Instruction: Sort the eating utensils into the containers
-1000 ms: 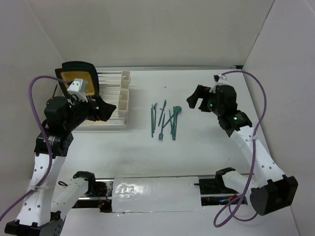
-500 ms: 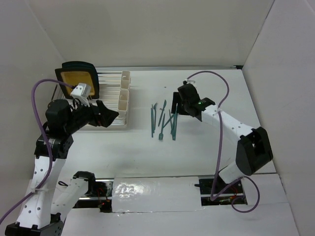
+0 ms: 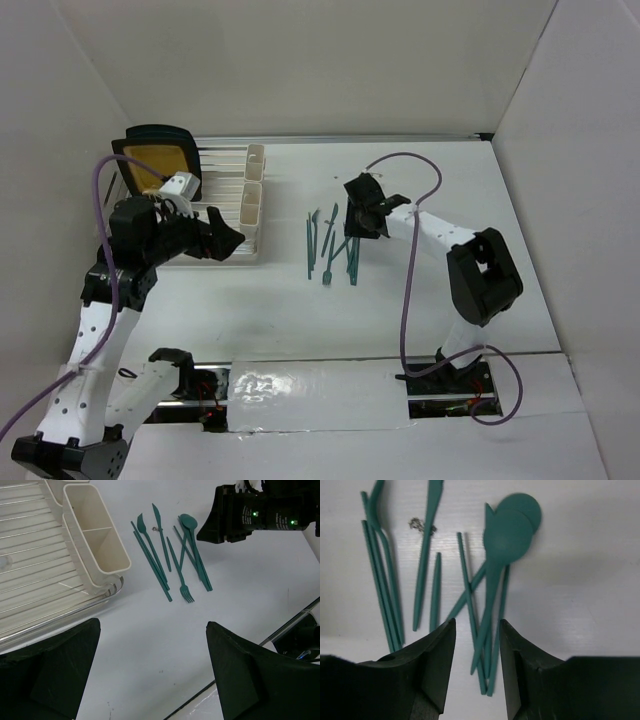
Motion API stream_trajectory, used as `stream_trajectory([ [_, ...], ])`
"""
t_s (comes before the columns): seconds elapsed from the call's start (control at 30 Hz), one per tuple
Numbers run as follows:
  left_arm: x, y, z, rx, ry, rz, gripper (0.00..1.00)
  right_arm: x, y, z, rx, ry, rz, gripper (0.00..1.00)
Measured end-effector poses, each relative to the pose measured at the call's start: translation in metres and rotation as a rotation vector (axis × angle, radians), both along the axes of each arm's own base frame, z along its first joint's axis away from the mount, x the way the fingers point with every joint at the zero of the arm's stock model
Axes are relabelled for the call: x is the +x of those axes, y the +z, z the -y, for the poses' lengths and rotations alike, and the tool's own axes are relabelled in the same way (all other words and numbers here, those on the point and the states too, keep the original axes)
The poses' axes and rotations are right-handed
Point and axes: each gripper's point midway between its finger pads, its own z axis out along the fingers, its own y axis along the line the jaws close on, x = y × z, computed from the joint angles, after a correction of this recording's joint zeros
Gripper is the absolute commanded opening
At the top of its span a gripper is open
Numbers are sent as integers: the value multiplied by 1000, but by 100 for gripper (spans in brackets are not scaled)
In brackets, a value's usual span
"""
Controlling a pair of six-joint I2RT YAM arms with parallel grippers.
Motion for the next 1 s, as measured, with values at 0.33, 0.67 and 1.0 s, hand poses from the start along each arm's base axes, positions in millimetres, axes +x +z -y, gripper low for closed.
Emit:
stream_trajectory([
  [0.33,6,-9,2,18,2,-31,100,24,-11,-16,-58,-14,4,41],
  [0.67,5,-8,2,19,1,-26,100,31,-15,3,-46,-77,-8,36],
  [1.0,7,-13,11,24,-28,-54,100,28,-42,4,-61,-86,-67,32],
])
